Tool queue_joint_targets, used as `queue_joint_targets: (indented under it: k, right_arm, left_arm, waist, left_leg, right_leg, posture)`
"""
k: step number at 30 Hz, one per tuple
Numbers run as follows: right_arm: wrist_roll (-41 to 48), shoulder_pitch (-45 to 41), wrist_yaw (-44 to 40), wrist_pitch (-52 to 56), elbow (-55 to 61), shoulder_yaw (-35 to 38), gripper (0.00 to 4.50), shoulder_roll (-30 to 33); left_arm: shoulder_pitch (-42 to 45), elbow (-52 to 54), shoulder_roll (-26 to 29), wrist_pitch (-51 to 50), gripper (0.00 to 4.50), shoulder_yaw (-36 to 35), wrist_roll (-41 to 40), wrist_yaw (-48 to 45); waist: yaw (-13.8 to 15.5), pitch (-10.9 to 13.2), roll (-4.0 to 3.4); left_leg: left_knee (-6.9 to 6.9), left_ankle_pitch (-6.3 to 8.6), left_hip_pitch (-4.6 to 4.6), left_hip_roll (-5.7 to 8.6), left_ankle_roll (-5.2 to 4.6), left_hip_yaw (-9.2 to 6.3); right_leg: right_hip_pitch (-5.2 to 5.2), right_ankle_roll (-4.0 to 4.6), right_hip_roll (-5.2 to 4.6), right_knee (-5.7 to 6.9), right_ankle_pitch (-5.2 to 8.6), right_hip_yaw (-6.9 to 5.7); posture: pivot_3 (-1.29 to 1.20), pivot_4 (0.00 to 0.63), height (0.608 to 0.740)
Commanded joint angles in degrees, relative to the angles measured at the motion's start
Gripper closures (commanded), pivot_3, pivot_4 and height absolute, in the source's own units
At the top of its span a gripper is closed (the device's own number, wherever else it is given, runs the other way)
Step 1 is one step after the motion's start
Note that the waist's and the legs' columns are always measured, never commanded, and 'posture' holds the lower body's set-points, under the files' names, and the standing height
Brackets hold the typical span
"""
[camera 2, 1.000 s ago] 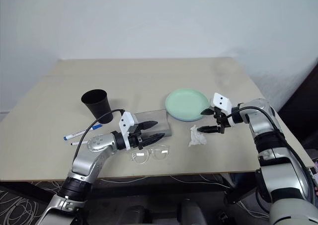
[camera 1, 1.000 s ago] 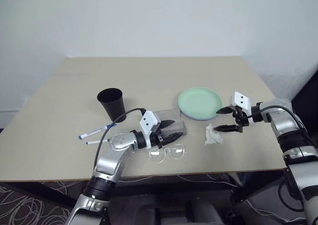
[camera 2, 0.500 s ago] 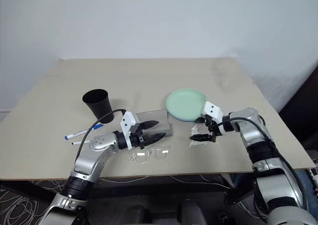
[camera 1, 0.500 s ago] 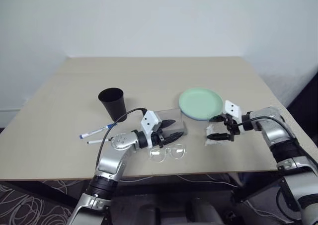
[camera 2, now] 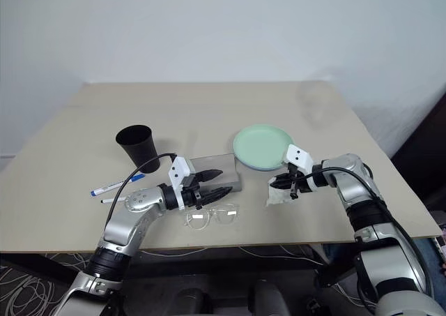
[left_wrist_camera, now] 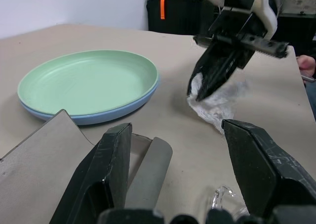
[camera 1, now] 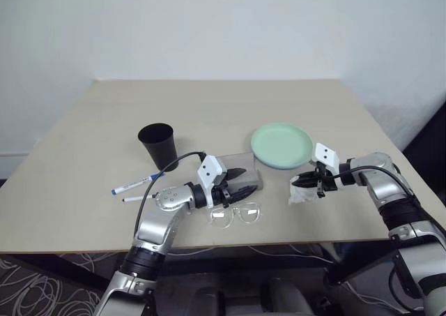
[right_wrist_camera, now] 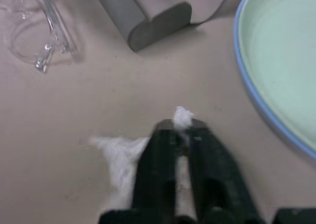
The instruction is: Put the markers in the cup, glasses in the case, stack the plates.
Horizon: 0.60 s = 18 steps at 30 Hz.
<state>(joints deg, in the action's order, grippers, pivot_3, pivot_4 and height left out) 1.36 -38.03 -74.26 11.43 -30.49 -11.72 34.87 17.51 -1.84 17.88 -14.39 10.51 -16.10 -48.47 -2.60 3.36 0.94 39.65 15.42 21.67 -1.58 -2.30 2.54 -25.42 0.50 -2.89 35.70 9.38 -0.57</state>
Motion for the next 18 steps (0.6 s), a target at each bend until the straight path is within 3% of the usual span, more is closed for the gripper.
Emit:
queue_joint_targets:
  k: [1,16,18]
  right_arm:
    - [1.89,-2.28,1.26,-0.95,2.19,2.65,4.48,0.53]
    - [-5.93,-18.46,26.33,-15.79,-25.60,3.24,4.48,-9.51]
    - [-6.47,-19.60,27.62,-17.27,-28.57,3.28,4.08,-10.02]
  left_arm:
    - [1.56,1.14,0.26,1.20,1.44,-0.26,0.43,-0.16]
    - [2.17,0.19,-0.17,2.58,1.44,-0.39,1.88,0.35]
    - [2.00,0.37,-0.08,2.54,1.44,-0.54,1.90,0.48]
  waist:
    - [-0.01,0.00,0.00]
    - [-0.01,0.00,-0.01]
    - [-0.05,0.00,-0.01]
  left_leg:
    - [0.00,0.00,0.00,0.00,0.00,0.01]
    - [-0.03,0.00,0.09,0.00,-0.01,0.03]
    - [-0.03,0.00,0.14,0.02,-0.02,0.02]
  right_leg:
    - [0.00,0.00,0.00,0.00,0.00,0.00]
    - [-0.04,0.00,0.02,-0.04,-0.01,0.01]
    - [-0.05,-0.01,0.00,-0.06,-0.01,0.01]
  posture:
    - [0.00,0.000,0.721]
    - [0.00,0.000,0.721]
    - [0.00,0.000,0.721]
